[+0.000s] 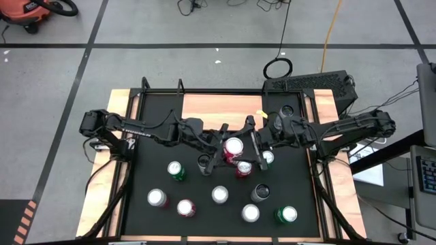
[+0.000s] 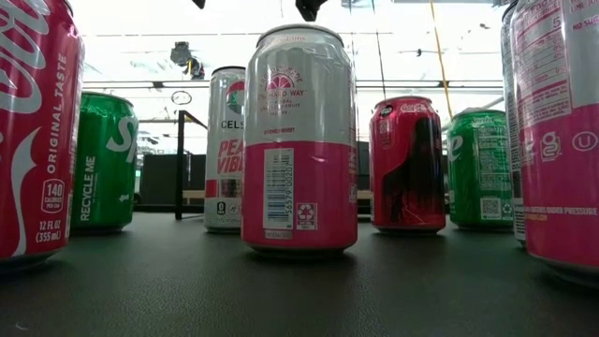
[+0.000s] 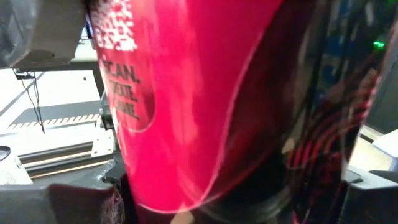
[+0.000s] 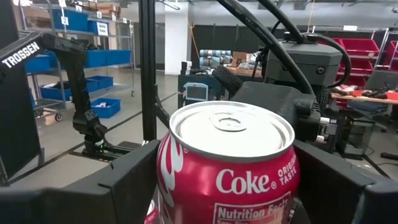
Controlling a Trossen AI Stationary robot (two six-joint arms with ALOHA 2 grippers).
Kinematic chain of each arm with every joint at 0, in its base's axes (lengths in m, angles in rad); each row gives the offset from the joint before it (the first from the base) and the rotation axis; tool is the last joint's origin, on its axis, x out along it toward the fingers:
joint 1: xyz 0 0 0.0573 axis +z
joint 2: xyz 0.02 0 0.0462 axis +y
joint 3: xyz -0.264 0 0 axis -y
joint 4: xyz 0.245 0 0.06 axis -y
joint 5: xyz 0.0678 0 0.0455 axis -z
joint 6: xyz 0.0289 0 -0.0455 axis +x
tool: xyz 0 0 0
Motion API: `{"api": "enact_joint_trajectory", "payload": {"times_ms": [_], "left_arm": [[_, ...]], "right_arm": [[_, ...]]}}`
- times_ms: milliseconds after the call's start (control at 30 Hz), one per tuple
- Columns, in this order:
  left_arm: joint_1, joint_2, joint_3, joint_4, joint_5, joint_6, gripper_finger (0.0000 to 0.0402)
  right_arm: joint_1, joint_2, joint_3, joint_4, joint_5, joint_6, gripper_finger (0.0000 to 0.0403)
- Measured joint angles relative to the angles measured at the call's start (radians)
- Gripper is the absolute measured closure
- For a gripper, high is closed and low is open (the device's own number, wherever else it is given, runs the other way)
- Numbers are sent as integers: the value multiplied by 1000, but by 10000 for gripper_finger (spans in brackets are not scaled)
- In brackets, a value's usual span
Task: Place canned beverage on shelf
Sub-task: Put the top red soda can on the shelf
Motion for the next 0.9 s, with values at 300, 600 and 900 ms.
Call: {"api": "enact_joint_trajectory", "payload": {"times_ms": [300, 600, 900], "left_arm": [[0, 1, 0, -10, 4, 0, 109], [1, 3, 0, 7, 41, 2, 109], [6, 3, 2, 19, 37, -1, 109]], "right_arm": [[-6, -5, -1, -22, -51, -11, 69], [-11, -3, -1, -12, -59, -10, 64], [-38, -1, -1, -9, -63, 24, 77]]}}
